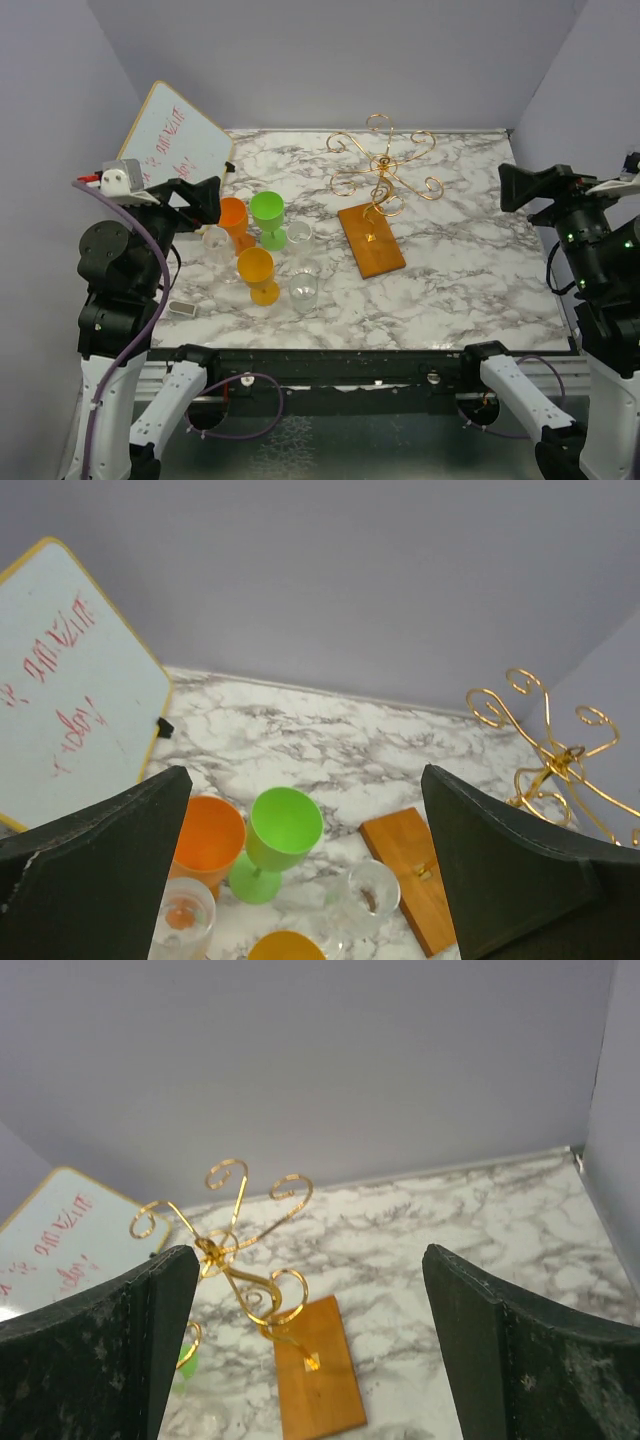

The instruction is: Place the wine glass upside down on the wine glass rack

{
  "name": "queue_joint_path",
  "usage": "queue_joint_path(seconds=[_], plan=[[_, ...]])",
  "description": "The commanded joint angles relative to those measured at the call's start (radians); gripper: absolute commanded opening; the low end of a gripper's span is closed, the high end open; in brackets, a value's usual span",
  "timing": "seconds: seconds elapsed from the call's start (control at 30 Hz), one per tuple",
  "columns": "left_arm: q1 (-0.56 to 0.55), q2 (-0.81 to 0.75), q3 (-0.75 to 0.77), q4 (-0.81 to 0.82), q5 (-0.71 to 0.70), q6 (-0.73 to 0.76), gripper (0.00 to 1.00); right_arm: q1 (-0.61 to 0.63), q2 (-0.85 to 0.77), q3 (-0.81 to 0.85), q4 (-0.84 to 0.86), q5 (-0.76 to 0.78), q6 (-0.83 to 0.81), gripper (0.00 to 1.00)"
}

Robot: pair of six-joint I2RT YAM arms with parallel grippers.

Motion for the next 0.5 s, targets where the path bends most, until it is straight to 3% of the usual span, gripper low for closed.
queue_joint_path(seconds=[0.0, 0.2, 0.37, 0.47], plan=[[-0.001, -0.034, -0.094, 0.053, 0.183, -0.014, 0.99, -0.005, -0.035, -0.082, -0.121, 0.048, 0.067, 1.0], [-0.007, 0.008, -0.162, 0.085, 0.448, -0.016, 0.99, -0.006, -0.097, -0.248, -0.249, 0.056, 0.148, 0.96], [-0.007, 0.102, -0.153, 0.072, 0.538, -0.087, 0.99, -0.006, -0.188, -0.426, -0.305, 0.017, 0.282, 0.92], [-0.01, 0.188, -0.16, 0.054, 0.668, -0.1, 0.99, -0.006, -0.213, -0.51, -0.308, -0.021, 0.311, 0.91]])
